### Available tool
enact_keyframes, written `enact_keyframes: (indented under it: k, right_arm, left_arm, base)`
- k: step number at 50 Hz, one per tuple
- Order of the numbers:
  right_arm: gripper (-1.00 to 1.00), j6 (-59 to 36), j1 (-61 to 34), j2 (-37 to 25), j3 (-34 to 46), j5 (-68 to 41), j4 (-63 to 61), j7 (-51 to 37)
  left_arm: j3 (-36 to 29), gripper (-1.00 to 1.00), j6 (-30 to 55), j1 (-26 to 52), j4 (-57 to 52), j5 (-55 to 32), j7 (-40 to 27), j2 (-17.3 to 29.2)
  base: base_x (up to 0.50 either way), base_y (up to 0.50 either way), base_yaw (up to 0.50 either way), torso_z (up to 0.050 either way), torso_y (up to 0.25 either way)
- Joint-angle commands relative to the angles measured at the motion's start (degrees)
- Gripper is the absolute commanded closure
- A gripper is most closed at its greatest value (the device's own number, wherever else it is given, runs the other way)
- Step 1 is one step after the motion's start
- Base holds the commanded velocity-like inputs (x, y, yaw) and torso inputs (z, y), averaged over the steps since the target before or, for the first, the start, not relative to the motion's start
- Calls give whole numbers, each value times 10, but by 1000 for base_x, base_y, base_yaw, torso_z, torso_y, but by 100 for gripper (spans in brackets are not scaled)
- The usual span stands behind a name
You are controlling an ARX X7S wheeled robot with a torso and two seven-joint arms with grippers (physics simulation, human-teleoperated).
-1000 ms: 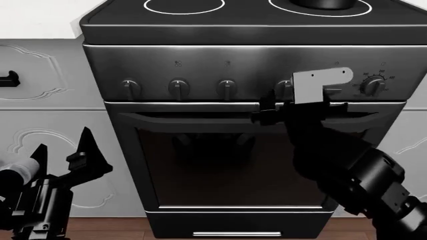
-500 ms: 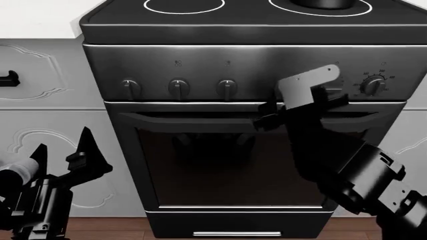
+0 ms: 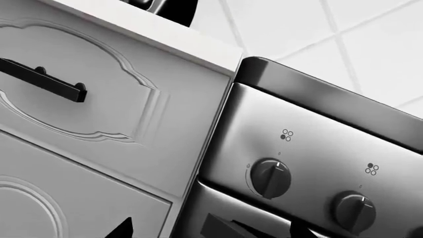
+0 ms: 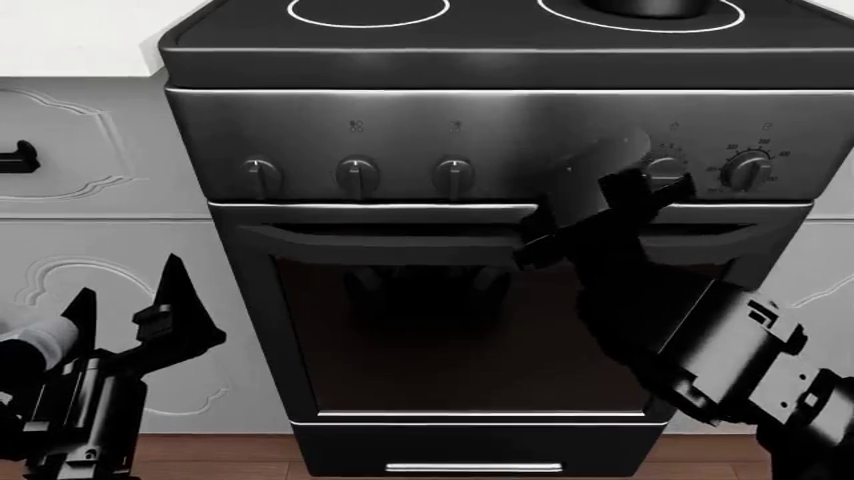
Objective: Frozen meat rests on a plate on the counter. Retrieve the meat and place it in a pot on a burner. Then turn the burner on.
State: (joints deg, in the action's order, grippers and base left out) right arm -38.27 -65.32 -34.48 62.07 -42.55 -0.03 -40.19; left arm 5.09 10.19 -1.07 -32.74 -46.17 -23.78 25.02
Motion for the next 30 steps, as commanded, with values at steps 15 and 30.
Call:
enact_keyframes:
  k: [15, 30]
  right_arm:
    - [100, -45, -40, 6, 46, 127, -43, -28]
    - [100, -64, -55, 6, 70, 157, -53, -34]
  left_arm:
    - [-2, -100, -3, -3, -1, -3, 0, 2]
    - [-3, -100, -5, -2, -1, -5, -1, 3]
  base:
    - [-8, 1, -2, 1, 7]
    - [-7, 1, -2, 1, 7]
